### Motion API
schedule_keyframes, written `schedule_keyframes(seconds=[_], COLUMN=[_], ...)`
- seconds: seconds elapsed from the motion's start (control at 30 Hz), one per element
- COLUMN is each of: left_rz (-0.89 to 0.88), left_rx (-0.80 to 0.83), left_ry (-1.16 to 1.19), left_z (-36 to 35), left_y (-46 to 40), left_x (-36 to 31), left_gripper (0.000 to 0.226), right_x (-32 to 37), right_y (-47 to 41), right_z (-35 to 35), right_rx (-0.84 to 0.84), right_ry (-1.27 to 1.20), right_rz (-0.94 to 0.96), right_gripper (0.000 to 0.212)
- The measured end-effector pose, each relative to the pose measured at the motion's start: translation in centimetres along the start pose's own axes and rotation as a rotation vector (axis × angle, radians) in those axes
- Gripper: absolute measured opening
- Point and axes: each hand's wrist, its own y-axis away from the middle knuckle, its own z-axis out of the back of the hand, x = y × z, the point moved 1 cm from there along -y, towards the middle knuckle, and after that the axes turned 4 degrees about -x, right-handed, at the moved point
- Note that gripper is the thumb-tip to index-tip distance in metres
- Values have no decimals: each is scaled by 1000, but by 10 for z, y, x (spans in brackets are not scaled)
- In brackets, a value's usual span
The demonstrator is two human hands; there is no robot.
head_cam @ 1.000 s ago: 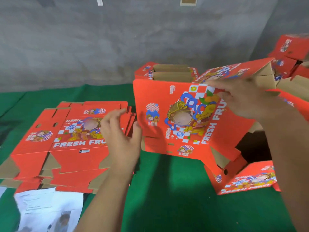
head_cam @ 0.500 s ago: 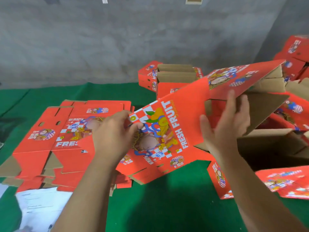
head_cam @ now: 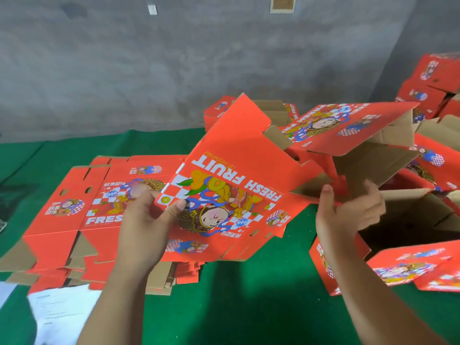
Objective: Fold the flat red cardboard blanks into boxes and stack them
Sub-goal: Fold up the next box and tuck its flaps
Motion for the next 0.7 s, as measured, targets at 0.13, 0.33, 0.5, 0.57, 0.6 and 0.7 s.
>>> schedule_keyframes(seconds=[0.13,0.33,0.5,0.57,0.6,0.7], left_rz=[61,407,403,382,355,293], left_rx=[81,255,255,330,374,492], left_ry=[124,391,334,283,188,51], left_z=[0,-15,-37,-47,-53,-68], left_y=[24,68,88,94,96,107], left_x=[20,72,78,80,79,71], left_gripper=[31,31,44,61,69,87], right_x=[-26,-40,-22,-17,-15,-12], right_y=[24,16,8,7,9,23], right_z=[1,2,14,21,25,37], right_rx=[289,423,625,643,677,778], right_ry=[-78,-524,-631,-668,-692,-635], right_rz=[-279,-860,-877,-882,-902,-946], right_gripper=[57,55,64,57,56,56])
